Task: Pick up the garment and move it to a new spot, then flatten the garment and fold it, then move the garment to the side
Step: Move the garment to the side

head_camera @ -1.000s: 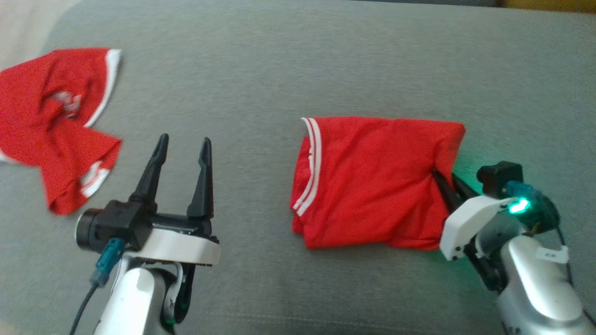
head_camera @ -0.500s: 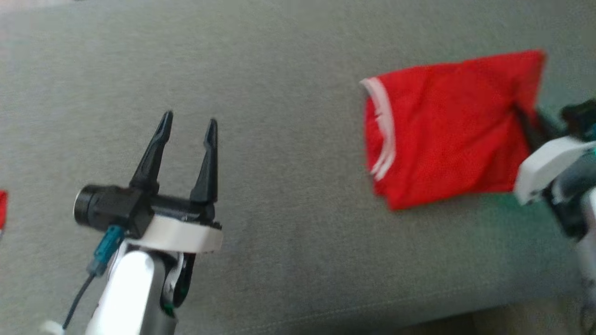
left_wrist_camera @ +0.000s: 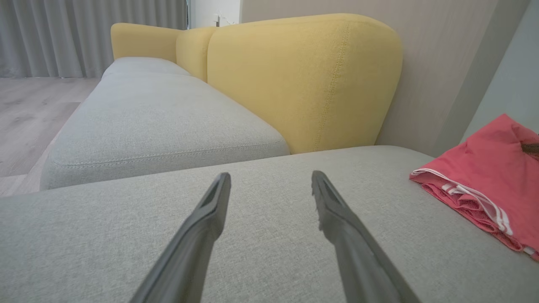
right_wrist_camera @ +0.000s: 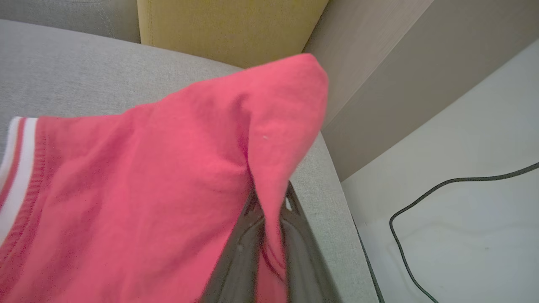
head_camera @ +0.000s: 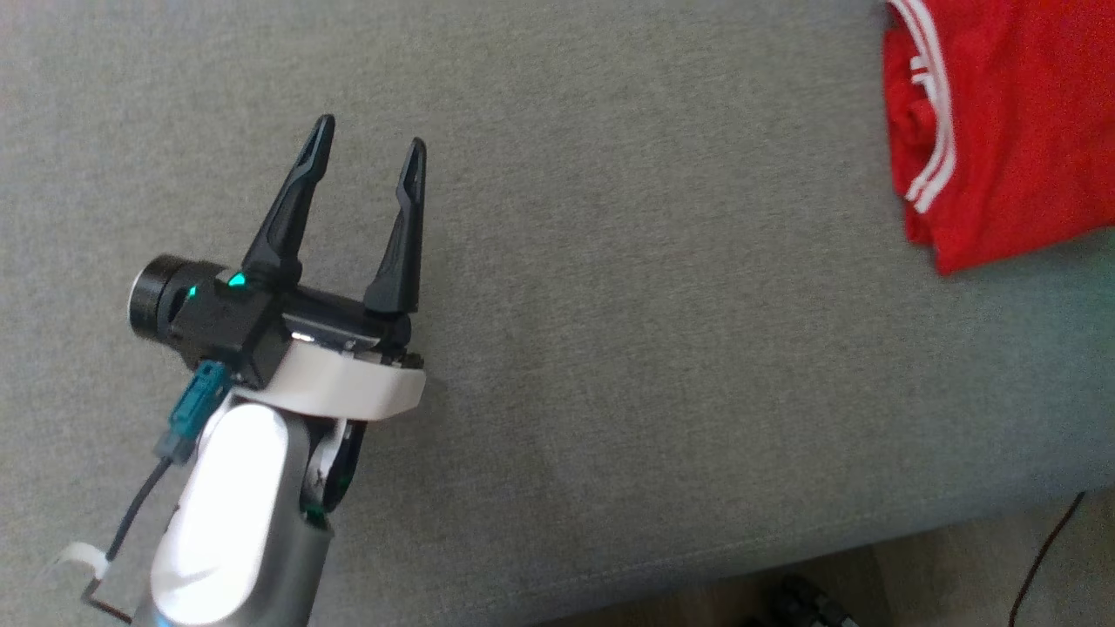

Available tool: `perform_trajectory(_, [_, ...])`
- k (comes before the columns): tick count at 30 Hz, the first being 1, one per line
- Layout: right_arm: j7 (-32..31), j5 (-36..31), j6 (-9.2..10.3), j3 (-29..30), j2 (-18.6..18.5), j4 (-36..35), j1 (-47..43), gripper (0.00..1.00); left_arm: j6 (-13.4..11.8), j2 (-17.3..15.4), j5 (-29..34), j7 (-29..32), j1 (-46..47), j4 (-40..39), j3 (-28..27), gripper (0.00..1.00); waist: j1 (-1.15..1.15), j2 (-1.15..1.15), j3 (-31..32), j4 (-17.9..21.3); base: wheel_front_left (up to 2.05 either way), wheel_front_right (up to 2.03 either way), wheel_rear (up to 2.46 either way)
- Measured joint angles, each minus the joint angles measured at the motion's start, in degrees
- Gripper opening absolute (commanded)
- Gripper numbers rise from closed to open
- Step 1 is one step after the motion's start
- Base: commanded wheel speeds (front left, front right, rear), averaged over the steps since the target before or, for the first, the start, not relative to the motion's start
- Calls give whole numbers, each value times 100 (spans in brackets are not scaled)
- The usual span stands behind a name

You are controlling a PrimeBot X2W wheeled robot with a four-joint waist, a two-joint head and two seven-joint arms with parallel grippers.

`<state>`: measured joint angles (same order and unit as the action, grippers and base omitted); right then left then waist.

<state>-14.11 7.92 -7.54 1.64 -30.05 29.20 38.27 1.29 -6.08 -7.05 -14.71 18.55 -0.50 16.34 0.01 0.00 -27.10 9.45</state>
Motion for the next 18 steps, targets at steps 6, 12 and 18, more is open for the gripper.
perform_trajectory(6, [1,-467,0,436,179,554,379,0,29,8,0,0,137,32,-21,100,0,0,-228,-151,0,0,0])
perform_trajectory(12, [100,-840,0,943,466,1089,498,100,30,36,-1,0,198,49,-56,100,0,0,-276,-284,0,0,0])
perform_trajectory(18, [590,-916,0,1043,788,1199,493,100,30,43,-1,0,170,81,-140,100,0,0,-103,-264,0,0,0])
